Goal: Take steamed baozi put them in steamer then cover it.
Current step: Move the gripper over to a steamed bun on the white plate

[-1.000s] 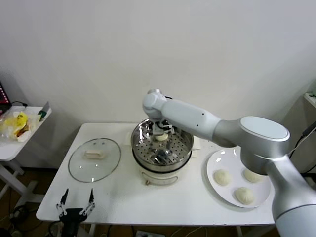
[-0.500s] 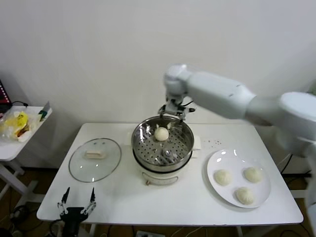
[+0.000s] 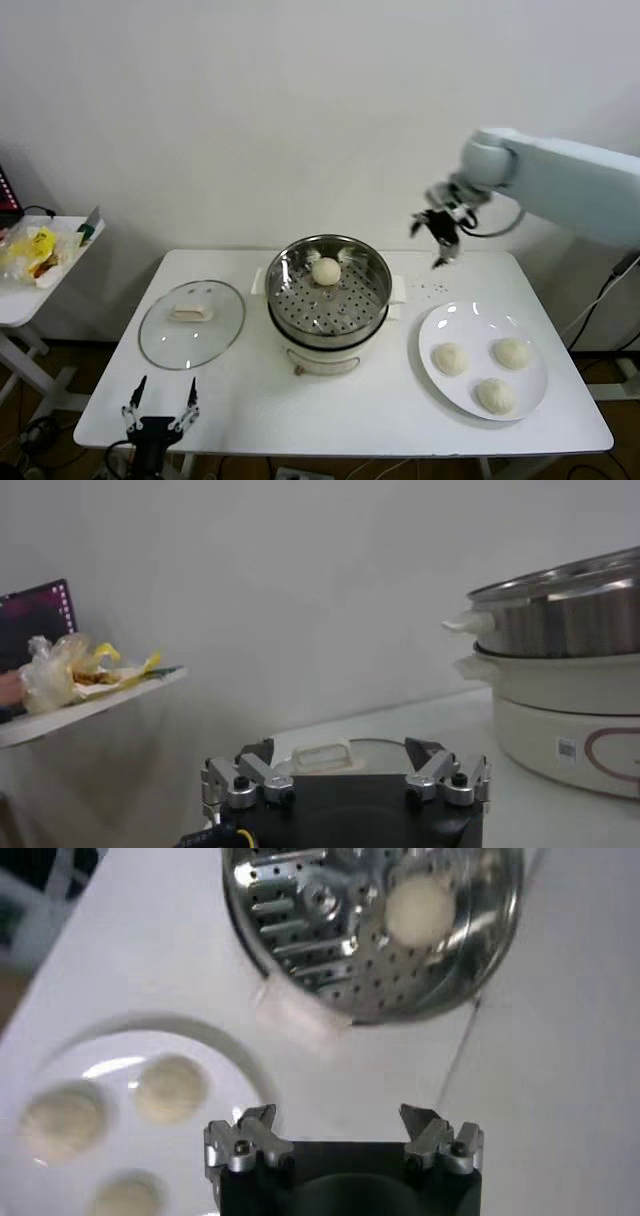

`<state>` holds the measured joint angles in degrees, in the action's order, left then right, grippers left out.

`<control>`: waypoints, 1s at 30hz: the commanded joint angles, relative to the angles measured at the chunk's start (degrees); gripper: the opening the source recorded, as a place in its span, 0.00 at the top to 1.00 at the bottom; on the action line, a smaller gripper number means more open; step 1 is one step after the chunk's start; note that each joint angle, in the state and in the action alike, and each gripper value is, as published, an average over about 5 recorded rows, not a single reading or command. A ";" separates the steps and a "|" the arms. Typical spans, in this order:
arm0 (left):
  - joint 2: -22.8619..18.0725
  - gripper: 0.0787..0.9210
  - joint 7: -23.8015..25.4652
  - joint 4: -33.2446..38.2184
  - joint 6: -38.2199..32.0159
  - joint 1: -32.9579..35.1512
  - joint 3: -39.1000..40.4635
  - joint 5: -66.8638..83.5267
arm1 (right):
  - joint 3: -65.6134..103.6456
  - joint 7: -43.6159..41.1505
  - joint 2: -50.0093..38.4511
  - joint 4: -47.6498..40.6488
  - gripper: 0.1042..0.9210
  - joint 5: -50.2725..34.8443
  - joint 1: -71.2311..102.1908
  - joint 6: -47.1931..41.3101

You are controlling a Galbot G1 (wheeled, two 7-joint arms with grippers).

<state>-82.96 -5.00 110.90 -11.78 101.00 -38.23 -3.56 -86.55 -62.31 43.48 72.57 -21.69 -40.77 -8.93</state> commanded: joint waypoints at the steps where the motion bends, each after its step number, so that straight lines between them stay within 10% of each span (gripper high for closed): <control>1: -0.14 0.12 -0.01 -0.28 0.00 0.03 -0.28 -0.36 | 3.40 1.09 -10.33 3.37 0.12 0.42 13.92 -9.79; 30: -1.51 0.12 -0.55 -0.82 -0.54 1.01 -0.36 -1.30 | 16.31 4.21 -2.82 -2.70 0.12 5.52 30.47 -10.00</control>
<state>-84.42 -5.54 110.36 -12.07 101.86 -38.58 -4.91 -72.70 -58.56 39.56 71.14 -16.74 -13.35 -18.29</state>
